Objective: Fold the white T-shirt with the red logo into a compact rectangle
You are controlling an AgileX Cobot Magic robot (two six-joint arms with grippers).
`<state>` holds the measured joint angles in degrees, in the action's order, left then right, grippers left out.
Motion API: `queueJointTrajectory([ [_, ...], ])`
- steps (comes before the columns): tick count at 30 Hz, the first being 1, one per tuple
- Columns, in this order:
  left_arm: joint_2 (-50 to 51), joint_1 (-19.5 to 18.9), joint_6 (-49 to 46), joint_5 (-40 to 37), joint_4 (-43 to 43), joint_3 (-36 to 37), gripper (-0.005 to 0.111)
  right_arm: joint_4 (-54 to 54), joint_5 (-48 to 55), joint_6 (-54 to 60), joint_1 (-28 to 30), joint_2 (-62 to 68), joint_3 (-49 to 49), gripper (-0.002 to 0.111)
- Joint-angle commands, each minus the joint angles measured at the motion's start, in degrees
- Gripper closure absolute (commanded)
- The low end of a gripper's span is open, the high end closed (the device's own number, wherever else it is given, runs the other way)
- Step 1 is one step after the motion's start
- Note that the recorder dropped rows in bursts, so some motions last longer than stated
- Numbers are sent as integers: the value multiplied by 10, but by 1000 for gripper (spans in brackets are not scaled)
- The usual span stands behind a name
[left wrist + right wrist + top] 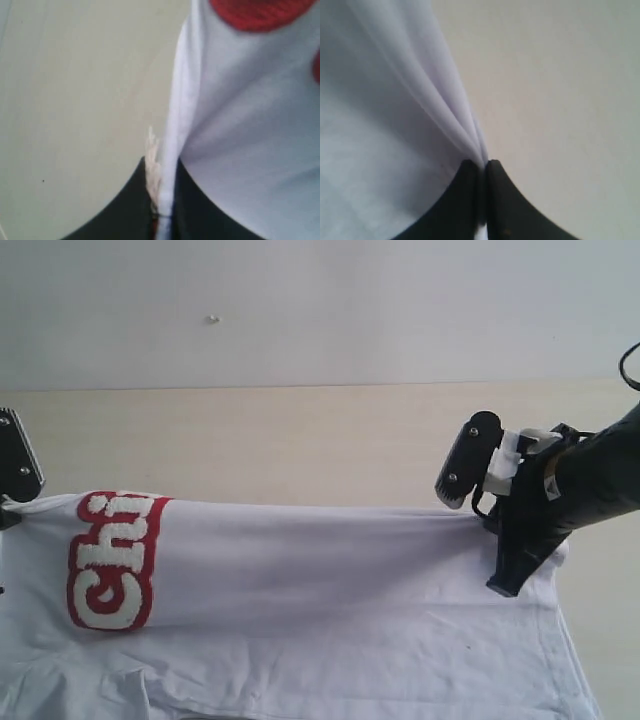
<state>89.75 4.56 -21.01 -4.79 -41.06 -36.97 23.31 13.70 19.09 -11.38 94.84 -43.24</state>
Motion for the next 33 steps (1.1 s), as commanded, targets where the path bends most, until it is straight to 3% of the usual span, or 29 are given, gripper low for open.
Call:
queueJointTrajectory([
  [1, 52, -7, 6, 38, 4, -39, 107, 24, -10, -45, 32, 45, -50, 108],
  [6, 101, -7, 28, 37, 23, -89, 107, 24, -5, -48, 41, 73, -93, 108],
  [9, 114, -7, 53, 39, 25, -99, 104, 24, -3, -55, 41, 86, -108, 101],
  [10, 117, -7, 54, 40, 25, -102, 102, 24, -3, -59, 41, 89, -110, 96],
  [12, 119, -7, 66, 41, 25, -103, 82, 24, -2, -58, 41, 94, -110, 77],
  [14, 118, -12, 69, 51, 28, -111, 57, 28, -2, -57, 41, 94, -110, 46],
  [17, 113, -37, 68, 26, 28, -142, 60, 32, 11, -57, 41, 90, -110, 33],
  [20, 93, -67, 67, -34, 22, -174, 76, 43, 36, -57, 41, 82, -110, 33],
  [22, 78, -79, 67, -38, 20, -178, 76, 39, 45, -59, 41, 74, -110, 33],
  [24, 58, -80, 122, -39, 76, -178, 76, 12, 57, -59, 41, 61, -110, 35],
  [26, 42, -79, 183, -38, 174, -177, 88, -28, 61, -59, 41, 52, -110, 45],
  [28, 29, -76, 189, -56, 259, -177, 107, -66, 61, -56, 41, 45, -110, 63],
  [32, 20, -54, 179, -118, 282, -177, 107, -122, 65, -56, 40, 43, -110, 104],
  [33, 22, -41, 175, -143, 283, -177, 107, -150, 72, -55, 40, 43, -110, 108],
])
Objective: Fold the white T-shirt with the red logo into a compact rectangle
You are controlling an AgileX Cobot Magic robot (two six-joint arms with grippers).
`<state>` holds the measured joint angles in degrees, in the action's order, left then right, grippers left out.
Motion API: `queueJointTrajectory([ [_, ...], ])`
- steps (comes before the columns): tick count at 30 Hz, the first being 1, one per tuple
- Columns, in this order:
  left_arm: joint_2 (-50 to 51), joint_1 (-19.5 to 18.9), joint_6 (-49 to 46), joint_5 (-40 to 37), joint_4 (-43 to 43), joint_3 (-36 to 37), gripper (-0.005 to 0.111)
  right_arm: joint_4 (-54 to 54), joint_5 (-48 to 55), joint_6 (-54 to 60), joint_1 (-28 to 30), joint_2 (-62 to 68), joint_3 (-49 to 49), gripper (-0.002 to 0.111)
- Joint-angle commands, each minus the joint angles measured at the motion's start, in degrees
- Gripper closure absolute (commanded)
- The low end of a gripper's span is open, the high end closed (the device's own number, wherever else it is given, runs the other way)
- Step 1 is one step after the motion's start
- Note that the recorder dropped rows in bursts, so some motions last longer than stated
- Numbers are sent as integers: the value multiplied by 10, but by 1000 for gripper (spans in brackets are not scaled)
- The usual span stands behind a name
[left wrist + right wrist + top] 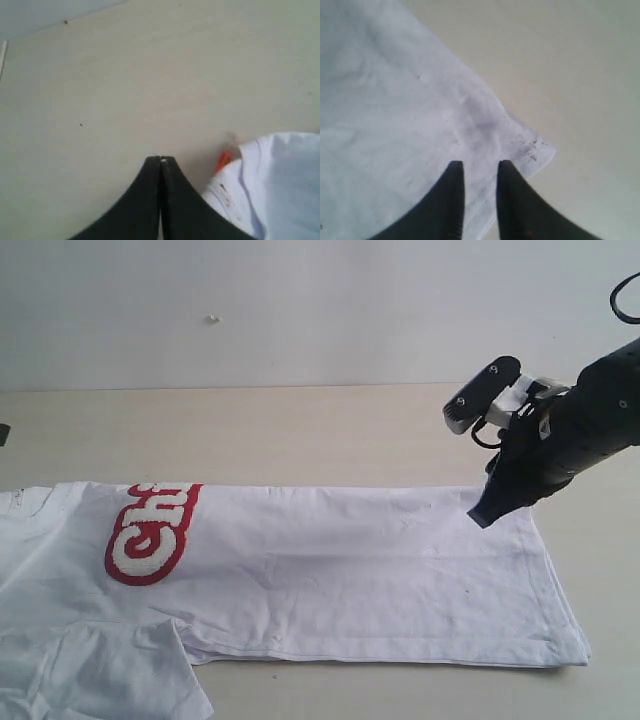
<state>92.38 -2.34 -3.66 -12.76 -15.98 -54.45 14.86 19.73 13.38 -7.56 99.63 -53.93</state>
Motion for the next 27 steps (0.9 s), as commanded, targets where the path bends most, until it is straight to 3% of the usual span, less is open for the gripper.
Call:
queueJointTrajectory([
  [1, -1, 36, -5, -76, 35, -2, 107, -76, 17, 8, 2, -5, -3, 108],
  [8, 55, 89, -68, -107, 94, 8, 107, -152, 58, 84, 2, -5, -3, 108],
  [14, 112, 98, -68, -109, 81, 9, 107, -164, 64, 94, 2, -5, -3, 108],
  [21, 163, 81, -64, -61, -32, 9, 107, -164, 77, 94, 2, -5, -3, 108],
  [27, 169, 30, -64, -23, -73, 9, 107, -164, 93, 94, 2, -5, -3, 108],
])
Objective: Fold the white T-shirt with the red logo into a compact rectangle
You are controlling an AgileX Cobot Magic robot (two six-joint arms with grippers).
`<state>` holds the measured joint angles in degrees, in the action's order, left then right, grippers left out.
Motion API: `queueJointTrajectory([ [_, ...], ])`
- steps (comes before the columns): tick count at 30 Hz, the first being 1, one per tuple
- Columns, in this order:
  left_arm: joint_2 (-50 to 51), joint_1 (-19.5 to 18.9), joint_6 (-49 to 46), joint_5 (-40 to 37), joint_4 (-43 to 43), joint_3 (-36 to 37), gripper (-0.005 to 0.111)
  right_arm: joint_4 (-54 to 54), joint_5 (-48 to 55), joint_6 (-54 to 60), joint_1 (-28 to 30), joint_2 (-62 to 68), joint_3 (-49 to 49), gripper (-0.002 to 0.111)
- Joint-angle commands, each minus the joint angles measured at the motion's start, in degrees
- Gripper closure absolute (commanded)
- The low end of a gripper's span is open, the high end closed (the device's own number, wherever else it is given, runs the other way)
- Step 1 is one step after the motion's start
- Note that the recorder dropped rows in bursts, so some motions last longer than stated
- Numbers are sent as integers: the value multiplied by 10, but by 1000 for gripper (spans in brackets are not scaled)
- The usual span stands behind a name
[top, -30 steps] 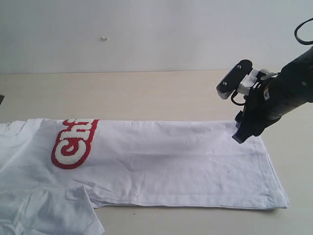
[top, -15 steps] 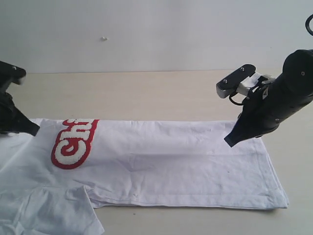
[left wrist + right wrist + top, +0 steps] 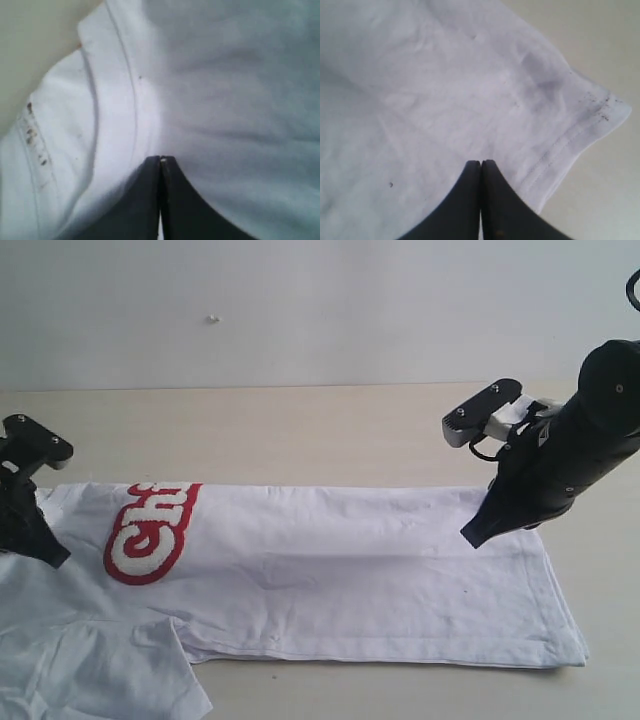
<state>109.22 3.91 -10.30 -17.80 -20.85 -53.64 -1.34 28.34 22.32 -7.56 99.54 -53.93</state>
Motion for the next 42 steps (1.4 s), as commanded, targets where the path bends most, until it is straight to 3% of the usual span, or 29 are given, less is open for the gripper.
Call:
queueJointTrajectory([
  [1, 1, -41, 5, 30, -24, 1, 107, -2, 7, 5, 2, -4, -3, 108],
  [4, 1, -69, 45, 34, -23, 1, 103, -2, 8, 5, 2, -4, -3, 108],
  [9, -17, -87, 100, 6, -17, 1, 68, -2, 12, 5, 2, -4, -3, 108],
  [11, -40, -87, 107, 0, 0, 1, 63, -2, 12, 5, 2, -4, -3, 108],
  [16, -110, -97, 110, -42, 126, 1, 64, -17, 13, 5, 2, -4, -3, 108],
  [19, -140, -102, 110, -112, 166, 1, 64, -53, 18, 26, 2, -4, -3, 108],
  [24, -190, -102, 79, -210, 262, 1, 63, -169, 71, 155, 2, -20, -3, 108],
  [29, -219, -102, 52, -354, 328, 2, 63, -196, 90, 165, 2, -45, -3, 108],
  [33, -225, -102, 22, -413, 361, 44, 63, -207, 104, 166, 2, -69, -3, 108],
  [42, -226, -102, 4, -338, 366, 203, 63, -226, 122, 166, 2, -110, -3, 108],
])
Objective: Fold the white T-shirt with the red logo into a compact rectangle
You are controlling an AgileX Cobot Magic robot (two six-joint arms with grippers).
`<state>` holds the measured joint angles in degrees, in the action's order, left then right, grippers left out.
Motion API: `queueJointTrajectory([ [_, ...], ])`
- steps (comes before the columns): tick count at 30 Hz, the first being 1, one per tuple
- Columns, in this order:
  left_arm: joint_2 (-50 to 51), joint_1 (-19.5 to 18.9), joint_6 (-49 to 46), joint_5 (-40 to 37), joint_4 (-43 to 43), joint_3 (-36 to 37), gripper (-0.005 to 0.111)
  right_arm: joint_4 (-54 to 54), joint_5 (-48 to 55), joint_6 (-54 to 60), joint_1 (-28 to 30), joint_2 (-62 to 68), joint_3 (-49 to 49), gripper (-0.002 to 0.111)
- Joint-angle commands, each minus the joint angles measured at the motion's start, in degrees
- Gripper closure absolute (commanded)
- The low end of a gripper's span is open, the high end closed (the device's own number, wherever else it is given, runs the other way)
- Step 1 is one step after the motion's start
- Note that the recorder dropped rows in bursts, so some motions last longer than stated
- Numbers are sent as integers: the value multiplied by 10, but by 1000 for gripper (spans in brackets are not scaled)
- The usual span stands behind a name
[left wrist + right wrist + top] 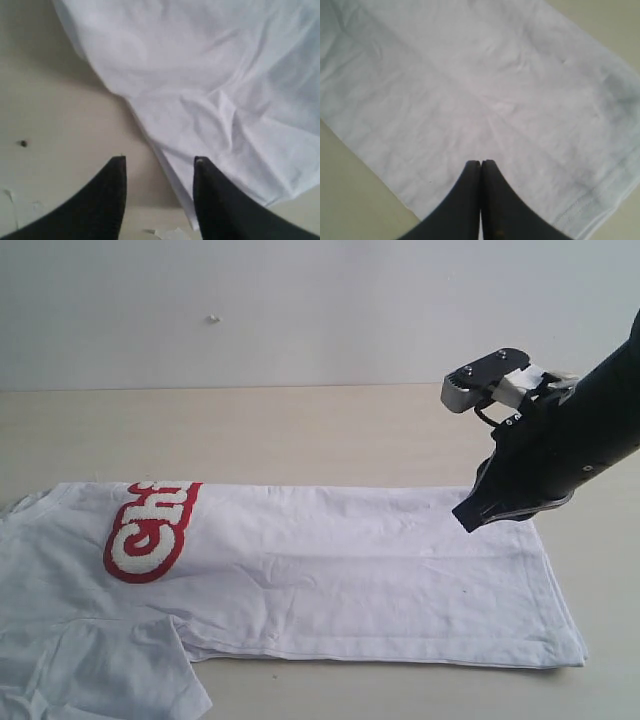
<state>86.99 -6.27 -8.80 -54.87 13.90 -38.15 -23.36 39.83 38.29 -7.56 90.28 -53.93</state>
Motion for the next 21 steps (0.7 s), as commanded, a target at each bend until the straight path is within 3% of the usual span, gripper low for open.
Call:
queueJointTrajectory([
  [1, -4, -1, -18, 33, 19, 57, 63, -6, 7, 6, 2, -21, -3, 108],
  [5, -4, -1, -19, 45, 27, 83, 63, -6, 8, 6, 2, -25, -3, 108],
  [11, -4, -1, -62, 40, 88, 98, 46, -6, 11, 6, 2, -25, -3, 108],
  [21, 32, 0, -89, 35, 129, 106, 47, -6, 8, 6, 2, -25, -3, 108],
])
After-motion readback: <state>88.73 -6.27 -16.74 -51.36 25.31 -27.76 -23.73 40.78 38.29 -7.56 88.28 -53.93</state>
